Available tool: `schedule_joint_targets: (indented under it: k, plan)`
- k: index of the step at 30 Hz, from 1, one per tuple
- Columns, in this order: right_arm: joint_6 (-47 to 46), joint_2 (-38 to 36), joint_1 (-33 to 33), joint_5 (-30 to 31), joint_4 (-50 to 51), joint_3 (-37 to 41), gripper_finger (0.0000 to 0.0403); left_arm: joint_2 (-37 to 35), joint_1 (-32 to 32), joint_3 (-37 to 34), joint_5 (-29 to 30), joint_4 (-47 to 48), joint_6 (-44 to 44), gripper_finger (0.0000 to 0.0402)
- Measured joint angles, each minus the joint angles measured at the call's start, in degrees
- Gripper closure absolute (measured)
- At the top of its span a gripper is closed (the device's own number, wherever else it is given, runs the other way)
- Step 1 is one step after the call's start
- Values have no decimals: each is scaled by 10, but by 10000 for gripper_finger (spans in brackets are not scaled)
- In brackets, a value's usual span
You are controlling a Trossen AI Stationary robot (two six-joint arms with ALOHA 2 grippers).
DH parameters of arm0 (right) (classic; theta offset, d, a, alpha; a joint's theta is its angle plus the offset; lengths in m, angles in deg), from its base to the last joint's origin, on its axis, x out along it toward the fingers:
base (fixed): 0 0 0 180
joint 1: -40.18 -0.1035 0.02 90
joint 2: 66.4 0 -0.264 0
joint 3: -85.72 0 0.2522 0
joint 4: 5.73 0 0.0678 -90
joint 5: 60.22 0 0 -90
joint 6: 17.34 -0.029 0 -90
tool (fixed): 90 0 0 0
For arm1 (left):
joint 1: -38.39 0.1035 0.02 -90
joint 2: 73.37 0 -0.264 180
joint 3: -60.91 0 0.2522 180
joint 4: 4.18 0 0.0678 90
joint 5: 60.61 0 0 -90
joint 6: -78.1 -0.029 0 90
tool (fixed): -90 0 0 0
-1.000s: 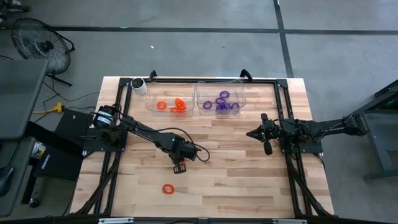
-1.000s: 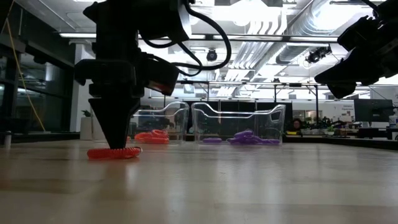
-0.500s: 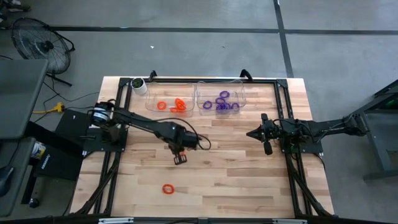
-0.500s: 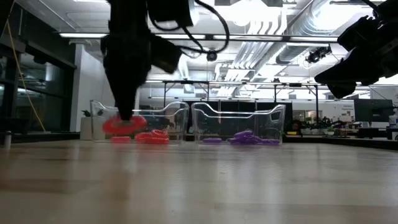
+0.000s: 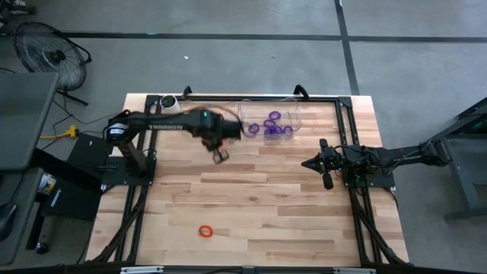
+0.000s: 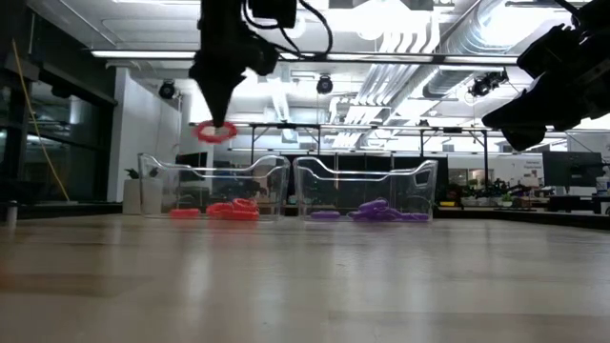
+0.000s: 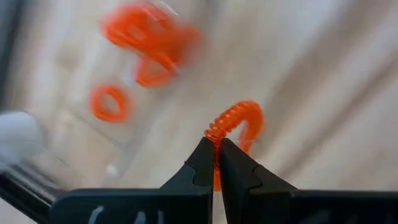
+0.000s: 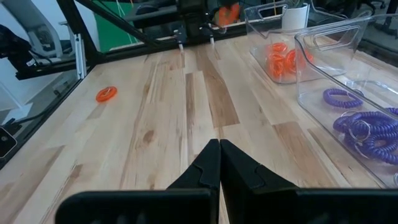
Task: Sort spring keychains
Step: Put the top orange spring keychain into the left bin
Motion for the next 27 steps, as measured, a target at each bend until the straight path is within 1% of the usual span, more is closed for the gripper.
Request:
schedule_joint_targets:
  k: [3,9,14,23,25,27]
  plan:
    - [0,0,0,0,1,0,402,-1,42,16,26,-1,-7,402]
    - [0,0,0,0,0,0,402,4,118,17,41,-2,-11,402]
    - [0,0,0,0,0,0,402,9,170,17,42,-8,-14,401]
    - [0,0,0,0,0,0,402,54,227,16,17,-11,-10,401]
    - [0,0,0,0,0,0,402,60,231,17,11,-15,-8,396]
    - [0,0,0,0,0,0,402,63,238,17,-2,-14,-8,383]
